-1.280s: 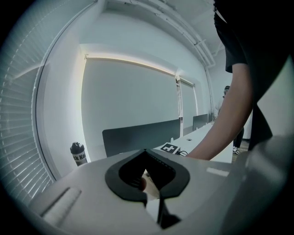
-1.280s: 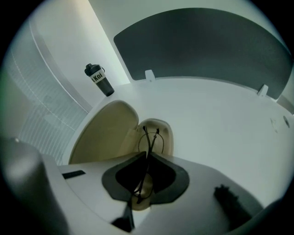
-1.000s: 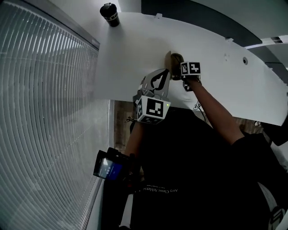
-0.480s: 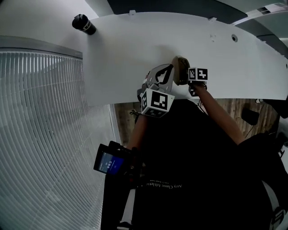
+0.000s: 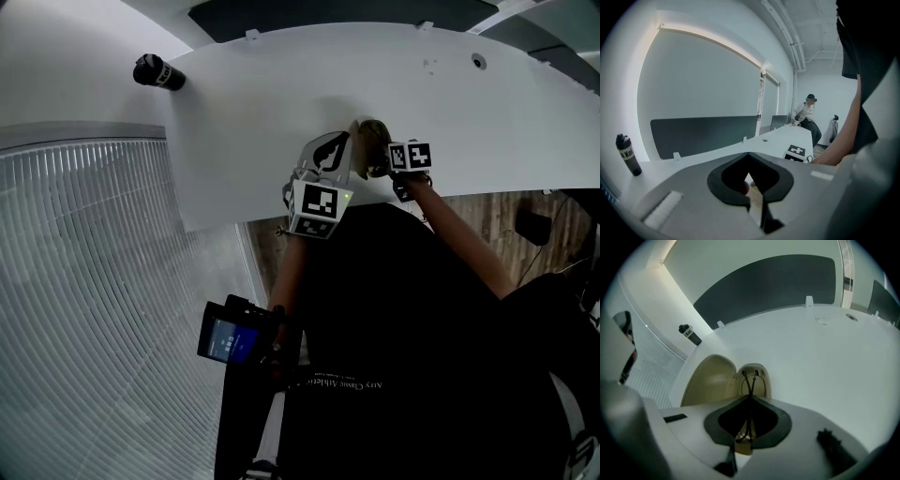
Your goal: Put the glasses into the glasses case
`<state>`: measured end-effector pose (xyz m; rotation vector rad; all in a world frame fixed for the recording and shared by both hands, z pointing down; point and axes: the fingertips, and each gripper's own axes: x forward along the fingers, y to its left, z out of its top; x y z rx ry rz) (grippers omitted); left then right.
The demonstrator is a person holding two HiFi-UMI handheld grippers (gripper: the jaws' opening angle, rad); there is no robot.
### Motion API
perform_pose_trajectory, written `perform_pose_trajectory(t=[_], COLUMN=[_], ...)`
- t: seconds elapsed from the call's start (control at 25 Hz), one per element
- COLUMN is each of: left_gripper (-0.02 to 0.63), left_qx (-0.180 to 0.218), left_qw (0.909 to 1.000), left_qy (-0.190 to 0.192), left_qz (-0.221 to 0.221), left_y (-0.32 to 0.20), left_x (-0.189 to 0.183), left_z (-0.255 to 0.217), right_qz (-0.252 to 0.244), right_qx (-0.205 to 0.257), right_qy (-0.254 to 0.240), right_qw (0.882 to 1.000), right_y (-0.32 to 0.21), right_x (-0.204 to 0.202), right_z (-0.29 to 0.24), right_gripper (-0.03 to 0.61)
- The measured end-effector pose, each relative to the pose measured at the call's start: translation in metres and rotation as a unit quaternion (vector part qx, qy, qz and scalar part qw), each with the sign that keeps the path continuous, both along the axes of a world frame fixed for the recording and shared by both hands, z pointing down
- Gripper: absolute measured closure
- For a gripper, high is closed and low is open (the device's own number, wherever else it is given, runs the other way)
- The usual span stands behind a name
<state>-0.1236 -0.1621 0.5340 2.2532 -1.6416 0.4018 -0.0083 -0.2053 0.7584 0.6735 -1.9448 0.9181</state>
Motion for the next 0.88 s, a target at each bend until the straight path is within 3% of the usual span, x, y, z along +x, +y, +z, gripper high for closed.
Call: perform_pose_trajectory(t=[0.2,0.36,0.56,0.68,0.88], left_gripper=[0.604,0.604,0.606,0.604,0.604], left_qx=[-0.030,-0.038,-0.048,-0.064,-0.120], left_qw=[0.9993,0.9962,0.9873,0.9826,0.9756], left_qy=[0.018,0.073,0.136,0.156,0.169], left_qz=[-0.013,-0.029,-0.066,-0.078,-0.073], left_y=[0.000,0.000,-0.004,-0.004,0.006], left_x=[-0.011,-0.020,-0.041,-0.046,-0.039], left_z=[0.018,0.031,0.051,0.074,0.128], right_qz=[-0.012,-0.010,0.088,0.125,0.108], right_qx=[0.015,0.027,0.075,0.074,0.057], right_qy=[-0.033,-0.059,-0.114,-0.099,-0.080], right_qw=[0.999,0.998,0.987,0.984,0.989], right_y=[-0.005,-0.007,-0.036,-0.045,-0.035], right_x=[-0.002,-0.001,0.019,0.041,0.046], right_z=[-0.018,-0.034,-0.057,-0.047,-0.028], right_gripper=[0.563,0.551,0.551,0.552,0.552])
